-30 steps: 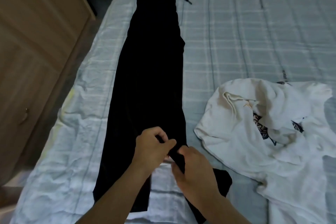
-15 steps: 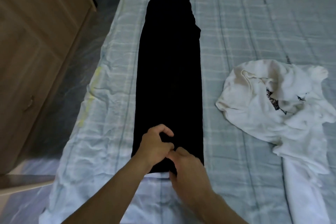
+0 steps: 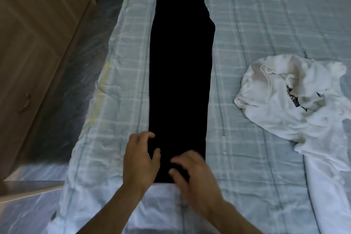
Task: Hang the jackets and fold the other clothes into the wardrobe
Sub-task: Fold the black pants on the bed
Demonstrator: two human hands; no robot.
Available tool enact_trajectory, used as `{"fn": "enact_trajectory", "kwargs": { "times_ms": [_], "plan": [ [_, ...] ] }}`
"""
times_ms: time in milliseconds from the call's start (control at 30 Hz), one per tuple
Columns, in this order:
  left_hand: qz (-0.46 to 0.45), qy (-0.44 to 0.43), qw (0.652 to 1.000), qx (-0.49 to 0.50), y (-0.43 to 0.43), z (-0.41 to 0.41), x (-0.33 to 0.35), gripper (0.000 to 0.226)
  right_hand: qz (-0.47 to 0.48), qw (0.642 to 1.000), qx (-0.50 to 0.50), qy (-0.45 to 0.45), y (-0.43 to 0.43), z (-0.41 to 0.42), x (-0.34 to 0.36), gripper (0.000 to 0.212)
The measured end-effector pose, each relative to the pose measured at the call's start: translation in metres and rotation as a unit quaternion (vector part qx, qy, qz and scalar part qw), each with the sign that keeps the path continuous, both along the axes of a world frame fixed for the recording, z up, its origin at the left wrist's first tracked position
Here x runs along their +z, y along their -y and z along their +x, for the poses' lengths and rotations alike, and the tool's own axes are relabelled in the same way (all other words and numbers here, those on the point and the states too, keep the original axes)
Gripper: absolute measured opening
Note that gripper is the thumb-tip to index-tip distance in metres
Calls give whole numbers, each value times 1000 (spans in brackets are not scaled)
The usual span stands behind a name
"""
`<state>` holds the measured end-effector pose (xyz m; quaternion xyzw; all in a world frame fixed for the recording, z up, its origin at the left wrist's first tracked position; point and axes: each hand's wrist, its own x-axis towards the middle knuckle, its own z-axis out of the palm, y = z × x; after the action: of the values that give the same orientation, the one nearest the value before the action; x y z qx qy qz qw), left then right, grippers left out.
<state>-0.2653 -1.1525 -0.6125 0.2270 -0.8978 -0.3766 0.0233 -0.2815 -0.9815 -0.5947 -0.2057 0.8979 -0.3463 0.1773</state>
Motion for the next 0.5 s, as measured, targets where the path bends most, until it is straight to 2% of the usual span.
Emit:
{"fn": "enact_trajectory", "kwargs": {
  "times_ms": [33,100,200,267,333,400,500],
  "plan": [
    [-10,9,1000,8,0,-1,1,46,18,997,-70,-33,-7,-8,-3,30],
    [9,44,999,25,0,-6,8,61,74,983,-169,-8,-13,-25,-2,45],
    [69,104,991,43,3,-14,14,67,100,977,-176,69,-10,-43,-2,66],
    [99,137,985,37,1,-15,14,64,58,978,-166,109,-4,-47,-3,75],
    [126,130,983,30,-3,-10,13,60,8,973,-165,162,0,-45,-7,84],
    [167,86,981,42,-6,-3,11,61,-33,966,-181,183,1,-40,-11,90],
    [206,-3,978,40,-8,8,4,57,-149,949,-234,153,-1,-31,-13,80]
  ]
}}
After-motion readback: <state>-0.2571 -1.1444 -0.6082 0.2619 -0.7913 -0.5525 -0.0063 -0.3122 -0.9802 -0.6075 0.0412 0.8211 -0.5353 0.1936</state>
